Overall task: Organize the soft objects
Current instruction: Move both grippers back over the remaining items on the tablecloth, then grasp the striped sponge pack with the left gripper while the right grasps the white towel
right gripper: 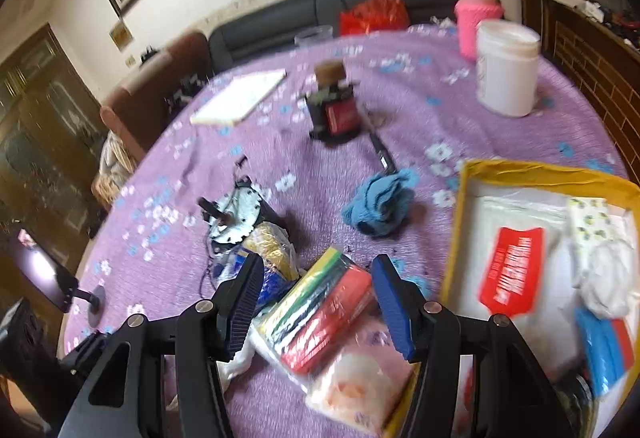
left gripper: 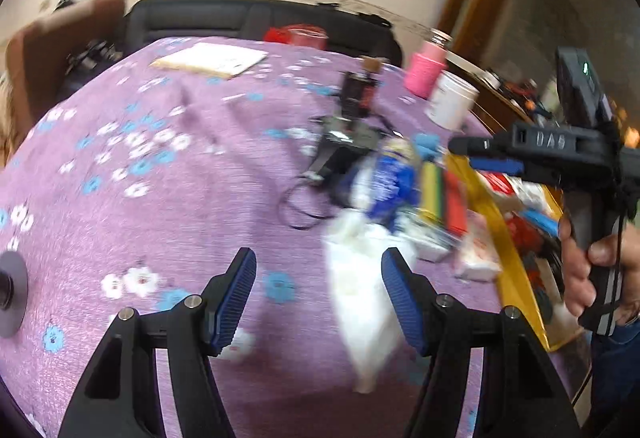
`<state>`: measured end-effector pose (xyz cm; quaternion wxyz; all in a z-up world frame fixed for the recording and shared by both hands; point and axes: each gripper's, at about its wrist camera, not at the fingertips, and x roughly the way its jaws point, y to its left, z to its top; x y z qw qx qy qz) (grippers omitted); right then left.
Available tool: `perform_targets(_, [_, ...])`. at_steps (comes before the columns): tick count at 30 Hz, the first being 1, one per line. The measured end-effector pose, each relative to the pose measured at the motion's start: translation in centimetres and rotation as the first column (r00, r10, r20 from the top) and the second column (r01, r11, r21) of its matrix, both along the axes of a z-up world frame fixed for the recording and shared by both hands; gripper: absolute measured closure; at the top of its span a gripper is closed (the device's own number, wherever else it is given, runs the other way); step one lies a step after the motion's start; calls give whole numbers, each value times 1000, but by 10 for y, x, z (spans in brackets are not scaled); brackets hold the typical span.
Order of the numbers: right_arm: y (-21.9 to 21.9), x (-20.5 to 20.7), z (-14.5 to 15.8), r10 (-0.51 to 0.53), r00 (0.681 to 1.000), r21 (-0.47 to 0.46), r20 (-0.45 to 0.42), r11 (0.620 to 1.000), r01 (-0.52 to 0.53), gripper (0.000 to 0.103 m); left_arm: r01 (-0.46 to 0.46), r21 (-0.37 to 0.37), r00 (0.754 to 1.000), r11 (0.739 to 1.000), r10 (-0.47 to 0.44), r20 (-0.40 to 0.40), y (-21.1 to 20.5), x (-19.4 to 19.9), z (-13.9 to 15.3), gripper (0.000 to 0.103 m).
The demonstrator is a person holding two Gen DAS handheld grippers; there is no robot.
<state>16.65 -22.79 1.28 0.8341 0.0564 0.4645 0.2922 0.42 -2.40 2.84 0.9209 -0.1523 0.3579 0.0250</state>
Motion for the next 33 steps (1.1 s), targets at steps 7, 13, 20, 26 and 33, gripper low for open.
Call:
perform_targets(7, [21, 22, -32, -3, 996, -94, -91, 996, -6, 43, -11, -34, 1000, 999, 10, -17, 14, 1, -7, 39])
perform_targets(13, [42, -13, -30, 126, 979, 20, -158, 992, -124, 42, -27, -11, 1000, 1000, 27, 1, 28, -11, 5, 39])
perform_targets(20, [59, -51, -7, 252, 965, 70, -75, 966, -247, 42, -81, -24, 997, 996, 81, 2, 55, -27, 8, 39])
perform_targets(26, [21, -36, -3, 117, 990, 62, -73, 992, -112, 42, 55, -30, 998, 998, -55, -13, 44, -20, 8, 24])
perform_targets(33, [-6, -38, 5, 88, 994, 125, -60, 989, -80, 42, 248, 13, 965, 969, -246, -95, 7, 12, -2, 13])
